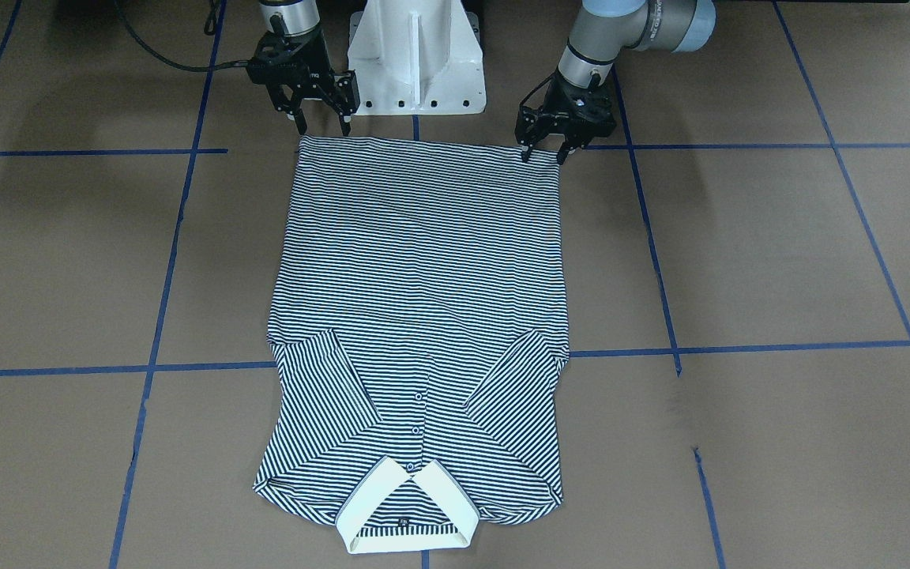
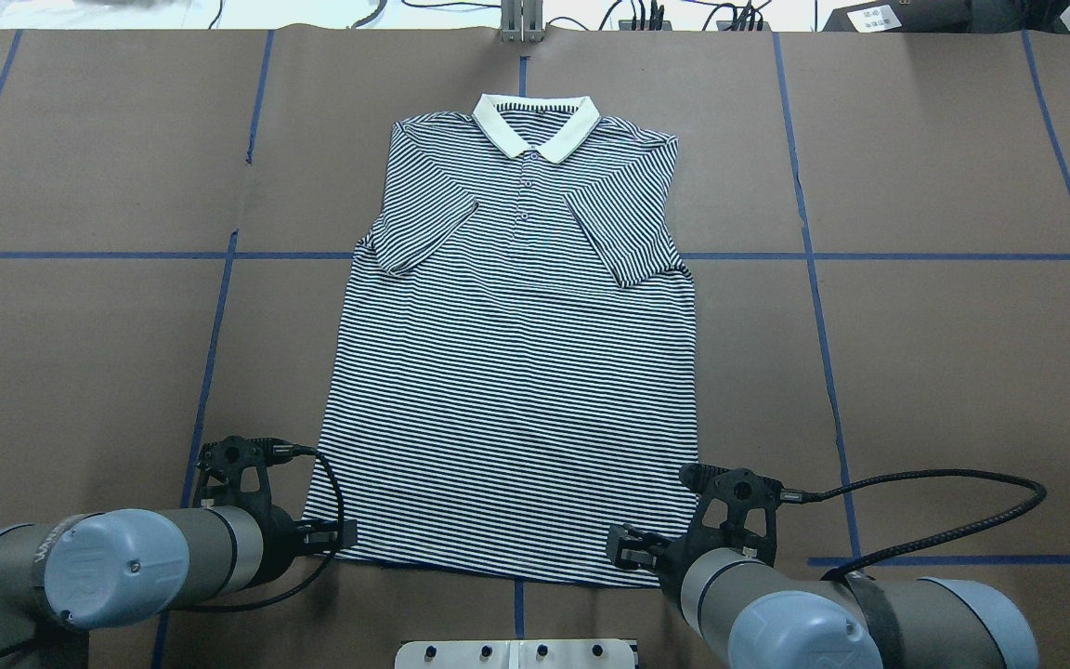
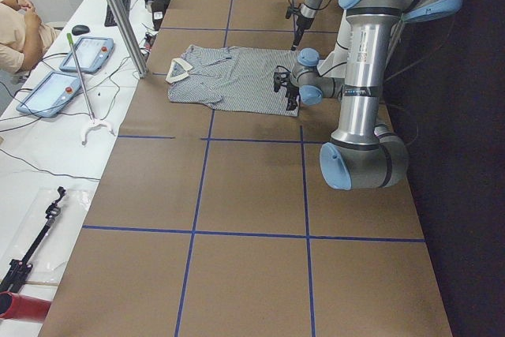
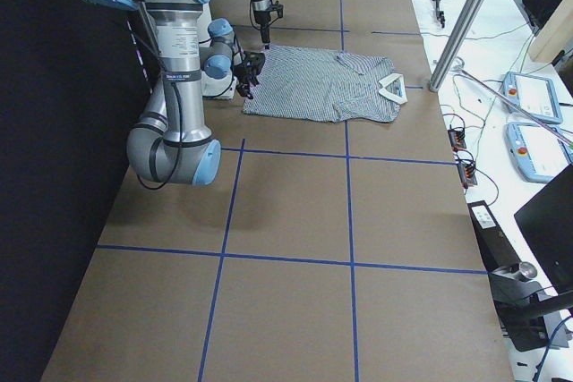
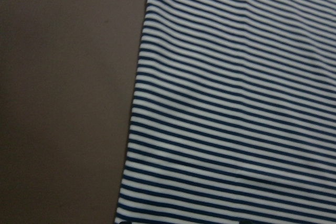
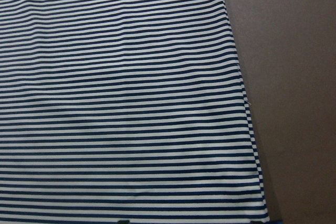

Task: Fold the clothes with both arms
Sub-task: 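Grasp both hem corners with the left and right grippers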

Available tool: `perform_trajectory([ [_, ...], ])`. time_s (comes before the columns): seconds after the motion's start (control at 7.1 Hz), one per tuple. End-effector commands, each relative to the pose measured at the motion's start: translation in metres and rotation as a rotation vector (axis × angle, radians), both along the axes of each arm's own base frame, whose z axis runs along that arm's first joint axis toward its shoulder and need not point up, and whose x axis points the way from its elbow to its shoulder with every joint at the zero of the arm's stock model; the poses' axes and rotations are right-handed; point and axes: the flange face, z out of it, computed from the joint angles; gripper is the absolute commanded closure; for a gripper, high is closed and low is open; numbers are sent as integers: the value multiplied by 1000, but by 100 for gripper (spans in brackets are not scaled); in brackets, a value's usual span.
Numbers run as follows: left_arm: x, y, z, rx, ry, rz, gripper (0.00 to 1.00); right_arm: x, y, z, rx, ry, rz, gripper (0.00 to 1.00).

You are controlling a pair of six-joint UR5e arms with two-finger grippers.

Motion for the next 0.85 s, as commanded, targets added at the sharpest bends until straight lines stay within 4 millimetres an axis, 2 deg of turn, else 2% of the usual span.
perform_trajectory([
  [0.0, 1, 6, 3, -4, -4, 7, 29, 0, 0, 0, 6, 1, 6, 18],
  [0.56, -4, 7, 7, -3, -13, 9, 30, -1, 0, 1, 7, 3, 6, 18],
  [0.7, -3, 7, 8, -3, -14, 11, 36, -1, 0, 2, 7, 6, 6, 18],
])
